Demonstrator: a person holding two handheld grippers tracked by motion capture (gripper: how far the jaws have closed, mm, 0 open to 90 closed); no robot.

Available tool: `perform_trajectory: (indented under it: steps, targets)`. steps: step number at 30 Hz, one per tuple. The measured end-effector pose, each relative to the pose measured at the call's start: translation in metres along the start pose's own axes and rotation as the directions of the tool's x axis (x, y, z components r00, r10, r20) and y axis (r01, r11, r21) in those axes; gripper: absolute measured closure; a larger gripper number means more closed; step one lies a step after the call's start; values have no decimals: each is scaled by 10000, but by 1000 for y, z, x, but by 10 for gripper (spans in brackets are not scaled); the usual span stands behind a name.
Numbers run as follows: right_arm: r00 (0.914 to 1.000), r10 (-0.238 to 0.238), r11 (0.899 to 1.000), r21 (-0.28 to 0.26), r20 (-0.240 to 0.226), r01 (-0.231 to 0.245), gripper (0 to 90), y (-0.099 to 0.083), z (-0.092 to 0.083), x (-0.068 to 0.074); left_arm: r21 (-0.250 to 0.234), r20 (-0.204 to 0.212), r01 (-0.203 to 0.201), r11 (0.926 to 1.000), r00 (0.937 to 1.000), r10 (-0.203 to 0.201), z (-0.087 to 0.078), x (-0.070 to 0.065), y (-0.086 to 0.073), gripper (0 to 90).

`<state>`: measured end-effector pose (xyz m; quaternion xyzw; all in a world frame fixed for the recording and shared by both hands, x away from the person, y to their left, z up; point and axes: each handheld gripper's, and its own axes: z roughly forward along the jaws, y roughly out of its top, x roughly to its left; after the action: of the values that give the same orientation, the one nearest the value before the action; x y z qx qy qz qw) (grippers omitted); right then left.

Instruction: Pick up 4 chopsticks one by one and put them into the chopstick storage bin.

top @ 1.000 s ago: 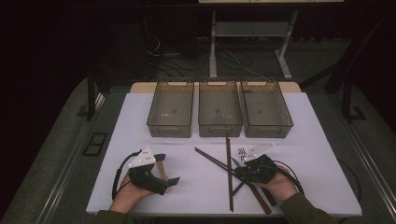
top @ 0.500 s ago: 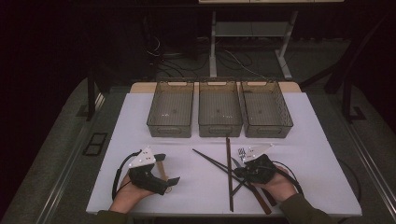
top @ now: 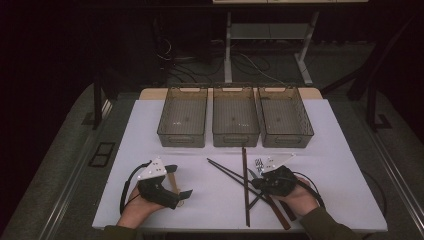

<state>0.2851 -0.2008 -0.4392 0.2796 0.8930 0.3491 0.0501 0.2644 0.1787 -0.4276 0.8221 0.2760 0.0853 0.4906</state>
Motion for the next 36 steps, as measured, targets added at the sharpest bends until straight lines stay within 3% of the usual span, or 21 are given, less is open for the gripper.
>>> perform_trajectory:
  steps: [23,36]
  targets:
    - [9990,204,9987,-457,-406,-222,855,4,-12,-6,100,-98,-37,9999,9999,38,1,6,-3,0]
    - [9982,179,9974,-693,-570,-219,855,8,-20,-5,-89,-25,-153,9998,9999,153,6,9,-2,0]
